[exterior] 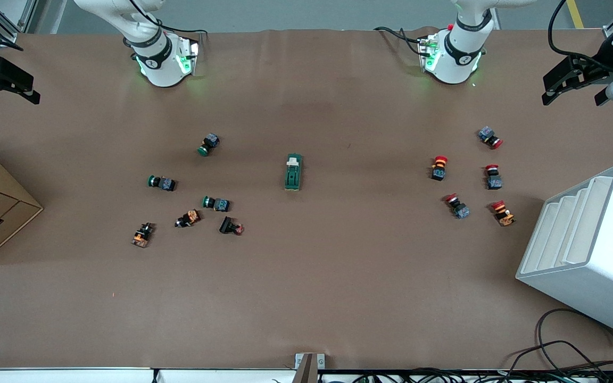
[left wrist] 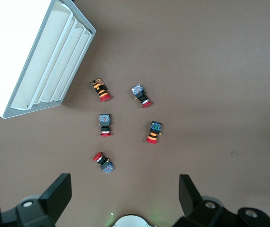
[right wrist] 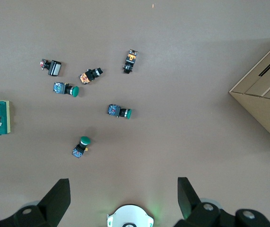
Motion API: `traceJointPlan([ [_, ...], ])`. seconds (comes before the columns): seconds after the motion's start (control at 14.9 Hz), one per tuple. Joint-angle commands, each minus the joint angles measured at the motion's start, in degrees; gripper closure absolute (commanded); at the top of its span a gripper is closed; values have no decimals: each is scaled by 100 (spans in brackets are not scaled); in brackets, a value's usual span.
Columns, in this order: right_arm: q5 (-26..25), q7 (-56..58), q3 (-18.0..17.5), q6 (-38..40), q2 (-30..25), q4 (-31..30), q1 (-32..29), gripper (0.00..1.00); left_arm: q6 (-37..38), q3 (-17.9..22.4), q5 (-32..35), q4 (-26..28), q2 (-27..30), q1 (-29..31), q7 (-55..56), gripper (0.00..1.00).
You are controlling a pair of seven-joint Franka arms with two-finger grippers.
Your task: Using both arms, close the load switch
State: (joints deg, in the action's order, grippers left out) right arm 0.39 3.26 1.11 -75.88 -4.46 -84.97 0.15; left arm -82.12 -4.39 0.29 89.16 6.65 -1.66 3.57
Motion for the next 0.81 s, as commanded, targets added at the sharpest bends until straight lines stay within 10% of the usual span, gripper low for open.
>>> traceJointPlan([
  [0.0,48,-10,-23,-67,-178,-204,-7,0,99,0,-73,-109,-32,-1,3,0],
  [0.34,128,-10,-14,-49,-187,-204,-7,0,56,-105,-64,-223,-251,-115,-40,0],
  [0.74,128,-1,-14,-41,-170,-187,-7,0,-1418,-1237,-65,-92,-1296,-274,424,0],
])
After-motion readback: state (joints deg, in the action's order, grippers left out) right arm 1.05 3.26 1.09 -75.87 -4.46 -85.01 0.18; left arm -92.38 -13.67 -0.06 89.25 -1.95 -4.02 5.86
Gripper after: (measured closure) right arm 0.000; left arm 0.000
